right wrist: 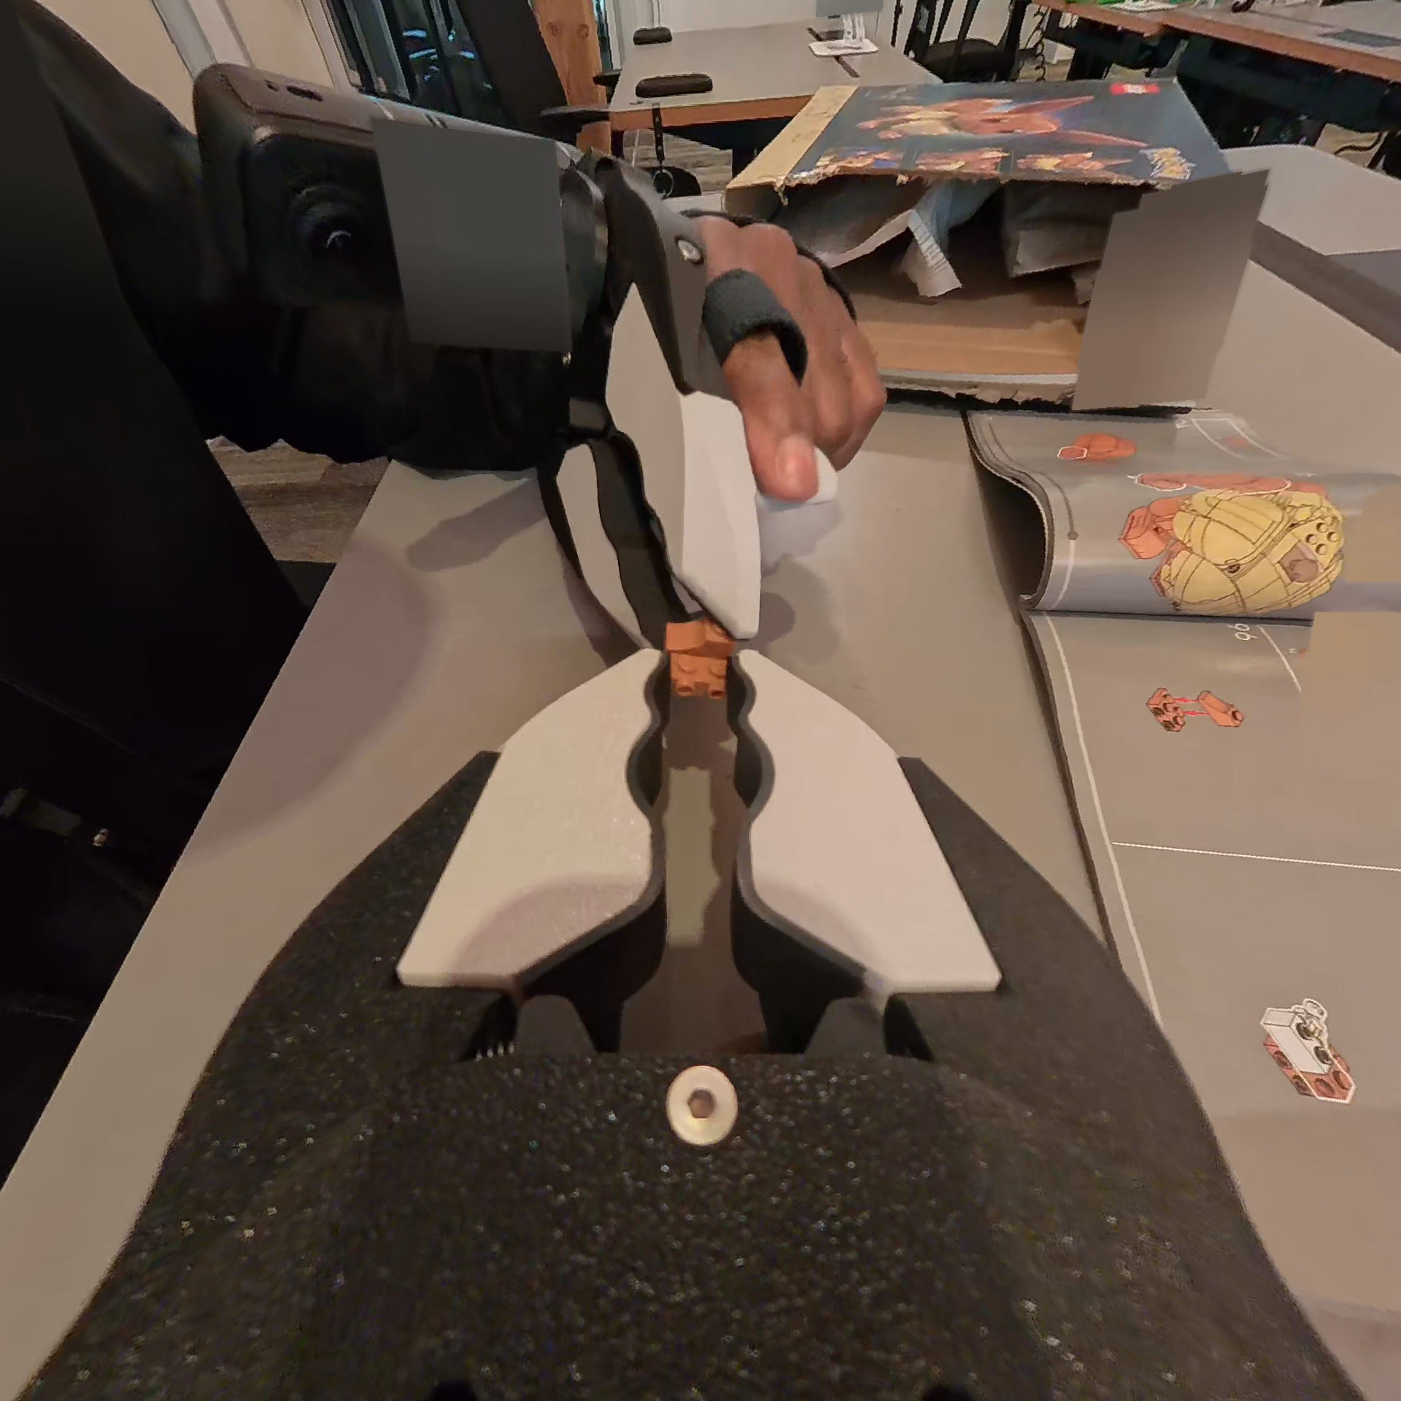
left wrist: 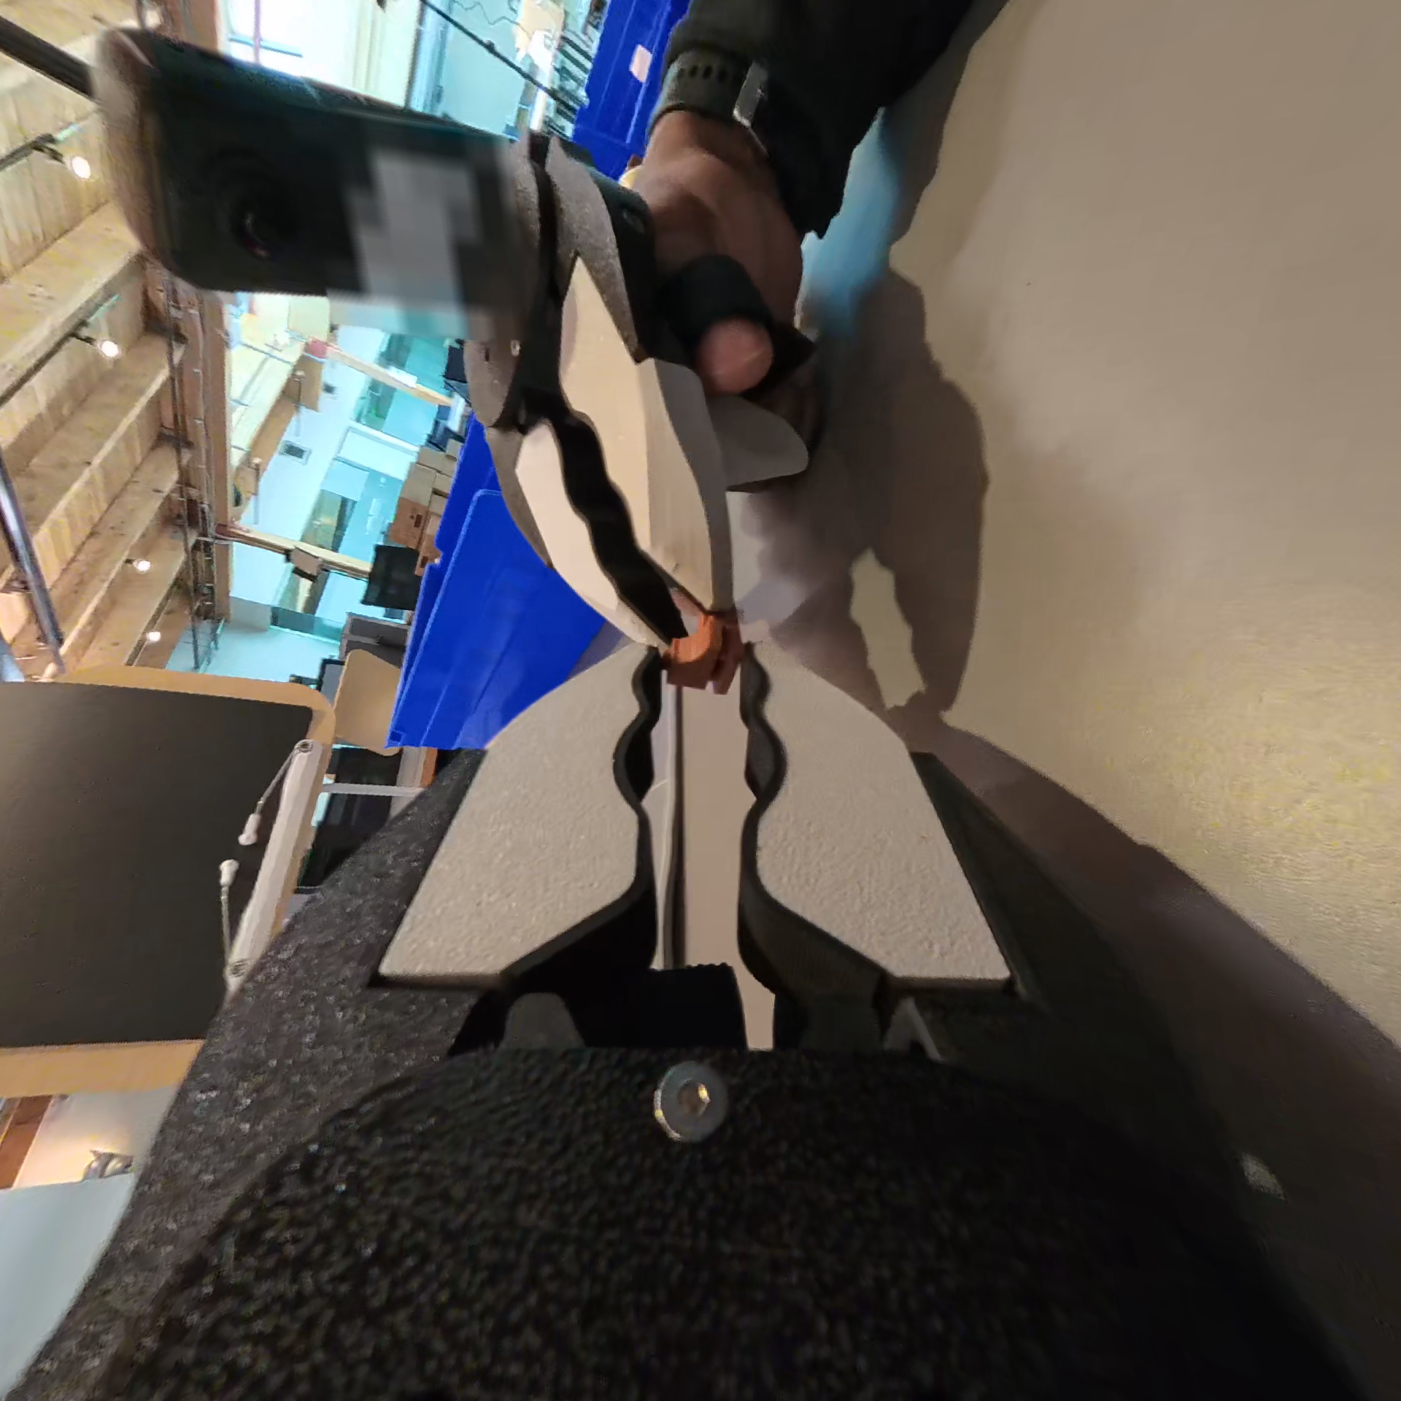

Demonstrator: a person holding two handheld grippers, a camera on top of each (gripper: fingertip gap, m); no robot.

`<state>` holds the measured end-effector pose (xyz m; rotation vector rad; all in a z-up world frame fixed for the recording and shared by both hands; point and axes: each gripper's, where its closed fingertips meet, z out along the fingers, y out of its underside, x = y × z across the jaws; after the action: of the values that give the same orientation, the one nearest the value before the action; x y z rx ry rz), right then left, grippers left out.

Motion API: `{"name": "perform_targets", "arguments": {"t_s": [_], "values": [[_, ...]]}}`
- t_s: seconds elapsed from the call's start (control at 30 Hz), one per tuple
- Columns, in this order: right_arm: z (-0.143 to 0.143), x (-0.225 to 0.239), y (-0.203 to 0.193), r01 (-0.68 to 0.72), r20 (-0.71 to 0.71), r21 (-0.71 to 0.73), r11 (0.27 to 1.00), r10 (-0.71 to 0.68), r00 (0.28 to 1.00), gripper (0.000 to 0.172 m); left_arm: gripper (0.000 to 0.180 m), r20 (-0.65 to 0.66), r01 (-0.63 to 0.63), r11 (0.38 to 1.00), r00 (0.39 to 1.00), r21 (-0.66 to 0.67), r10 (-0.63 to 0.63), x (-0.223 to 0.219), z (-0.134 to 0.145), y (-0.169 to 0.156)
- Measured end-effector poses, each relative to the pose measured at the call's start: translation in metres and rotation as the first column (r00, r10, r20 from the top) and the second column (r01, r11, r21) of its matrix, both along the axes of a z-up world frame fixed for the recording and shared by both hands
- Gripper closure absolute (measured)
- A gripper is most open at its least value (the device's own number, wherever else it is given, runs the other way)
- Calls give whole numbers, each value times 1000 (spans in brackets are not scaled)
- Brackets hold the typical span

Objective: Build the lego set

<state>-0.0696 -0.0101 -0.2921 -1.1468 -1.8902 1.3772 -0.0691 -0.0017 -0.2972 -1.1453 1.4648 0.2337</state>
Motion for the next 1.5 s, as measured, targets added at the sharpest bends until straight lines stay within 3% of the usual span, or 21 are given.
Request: {"name": "perform_targets", "arguments": {"t_s": [0.53, 0.67, 0.87, 1.0, 1.1, 1.5], "values": [[7, 1, 2, 7, -32, -5, 1000, -7, 999, 166, 164, 43, -31, 999, 999, -10, 31, -1, 4, 1], [11, 2, 9, 29, -48, 15, 999, -28, 998, 149, 164, 84, -49, 999, 995, 5, 49, -5, 10, 2], [1, 1, -2, -4, 56, -88, 996, 9, 998, 136, 164, 103, -48, 997, 994, 63, 41, -3, 19, -1], [6, 1, -6, -12, 63, -168, 986, 23, 998, 138, 164, 73, -43, 993, 997, 110, 35, 1, 21, -3], [9, 1, -6, -10, 63, -223, 975, 24, 998, 150, 164, 47, -37, 991, 998, 130, 31, 4, 19, -4], [3, 4, -12, -38, 90, -179, 983, 55, 994, 155, 161, 5, -39, 995, 999, 97, 38, 4, 9, -4]]}}
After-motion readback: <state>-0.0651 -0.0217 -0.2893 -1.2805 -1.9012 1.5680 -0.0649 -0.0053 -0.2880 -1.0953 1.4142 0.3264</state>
